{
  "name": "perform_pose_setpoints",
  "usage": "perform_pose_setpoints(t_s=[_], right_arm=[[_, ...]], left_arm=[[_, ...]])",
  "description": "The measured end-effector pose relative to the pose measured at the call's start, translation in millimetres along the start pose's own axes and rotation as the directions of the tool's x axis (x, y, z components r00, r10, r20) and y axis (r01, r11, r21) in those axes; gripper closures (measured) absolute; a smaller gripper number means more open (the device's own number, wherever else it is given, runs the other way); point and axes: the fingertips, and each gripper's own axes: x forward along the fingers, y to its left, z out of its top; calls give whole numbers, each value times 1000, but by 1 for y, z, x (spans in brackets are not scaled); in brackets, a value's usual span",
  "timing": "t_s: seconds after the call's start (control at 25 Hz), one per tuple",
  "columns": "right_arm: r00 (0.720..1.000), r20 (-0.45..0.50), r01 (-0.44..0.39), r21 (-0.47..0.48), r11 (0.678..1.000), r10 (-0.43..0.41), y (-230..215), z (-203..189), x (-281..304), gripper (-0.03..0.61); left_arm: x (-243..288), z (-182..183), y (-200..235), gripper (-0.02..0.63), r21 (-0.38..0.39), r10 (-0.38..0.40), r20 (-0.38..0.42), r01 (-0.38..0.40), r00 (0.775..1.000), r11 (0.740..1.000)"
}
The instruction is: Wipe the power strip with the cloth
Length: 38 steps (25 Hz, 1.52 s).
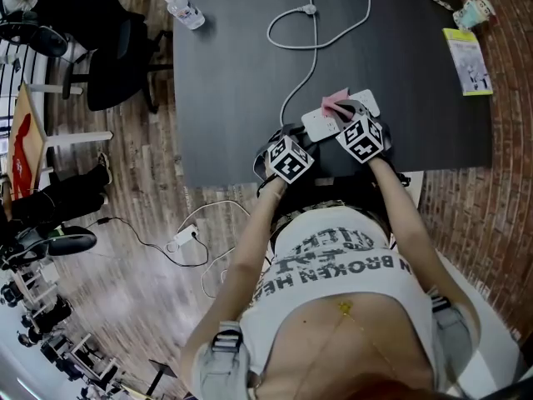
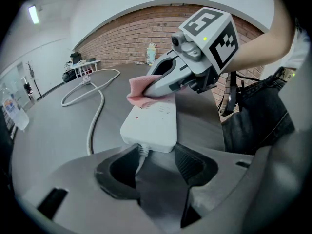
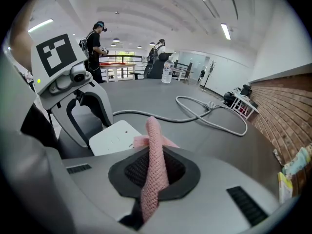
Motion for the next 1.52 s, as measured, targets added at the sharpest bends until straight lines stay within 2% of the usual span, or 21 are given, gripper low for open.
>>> perform_pose_setpoints(t_s=[0.32,0.6,1.2,1.52], right_arm=[[1000,-12,28,11,1000,-28,-17,-12,-6,561],[996,-37,84,34,996,-83,-39,-27,-14,561],[980,-76,191,128,973,-182,-82,-66,-36,561],[981,-43,194,202,960,-189,-86,-68,-37,561]], left_arm=[[1,0,-1,388,0,6,-5,-6,1000,1000],[0,-1,-2,388,-2,5,-6,-5,1000,1000],[0,-1,-3,388,0,10,-11,-10,1000,1000],[0,-1,-2,388,3,11,-11,-11,1000,1000]])
